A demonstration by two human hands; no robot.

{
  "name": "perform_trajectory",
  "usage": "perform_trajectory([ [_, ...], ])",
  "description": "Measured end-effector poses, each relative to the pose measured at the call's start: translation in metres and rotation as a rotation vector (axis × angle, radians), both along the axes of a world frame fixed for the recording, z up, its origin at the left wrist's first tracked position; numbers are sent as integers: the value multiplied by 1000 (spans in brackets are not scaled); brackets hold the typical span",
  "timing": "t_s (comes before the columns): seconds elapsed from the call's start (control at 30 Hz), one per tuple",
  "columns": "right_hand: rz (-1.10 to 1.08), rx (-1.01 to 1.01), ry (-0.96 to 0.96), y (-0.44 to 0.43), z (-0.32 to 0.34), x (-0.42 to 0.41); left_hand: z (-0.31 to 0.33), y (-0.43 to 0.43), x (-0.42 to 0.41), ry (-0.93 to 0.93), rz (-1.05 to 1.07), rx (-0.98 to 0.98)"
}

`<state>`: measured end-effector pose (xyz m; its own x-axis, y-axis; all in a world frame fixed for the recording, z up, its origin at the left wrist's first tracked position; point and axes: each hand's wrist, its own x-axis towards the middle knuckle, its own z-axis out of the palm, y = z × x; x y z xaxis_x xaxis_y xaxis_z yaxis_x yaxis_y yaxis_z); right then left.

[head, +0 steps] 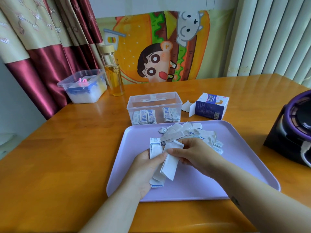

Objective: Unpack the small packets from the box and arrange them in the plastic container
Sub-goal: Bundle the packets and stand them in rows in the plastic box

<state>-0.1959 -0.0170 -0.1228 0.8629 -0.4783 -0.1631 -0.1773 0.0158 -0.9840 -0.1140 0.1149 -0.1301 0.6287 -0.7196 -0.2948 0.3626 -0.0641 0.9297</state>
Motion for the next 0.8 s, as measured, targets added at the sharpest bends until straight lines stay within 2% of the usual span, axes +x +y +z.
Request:
perform_trajectory([
  [0.1,-30,-45,-7,-3,8,4,5,3,4,277,-9,-58],
  [0.17,-45,-45,-4,-6,13,6,6,7,8,391,-11,-63],
  [0.23,-8,-31,18,-7,18,7,5,12,12,377,-7,-54],
  [0.37,106,7,101,-1,22,8,5,19,11,192,-8,-16],
  [0.6,123,22,93,9,10,13,8,14,1,63,39,-2],
  [0.67,103,-24,93,9,11,15,9,13,2,122,31,-22],
  [0.73,38,-108,57,10,15,17,10,15,2,260,48,-83],
  [0.8,-87,-213,-69,9,21,16,12,18,7,419,195,-183],
])
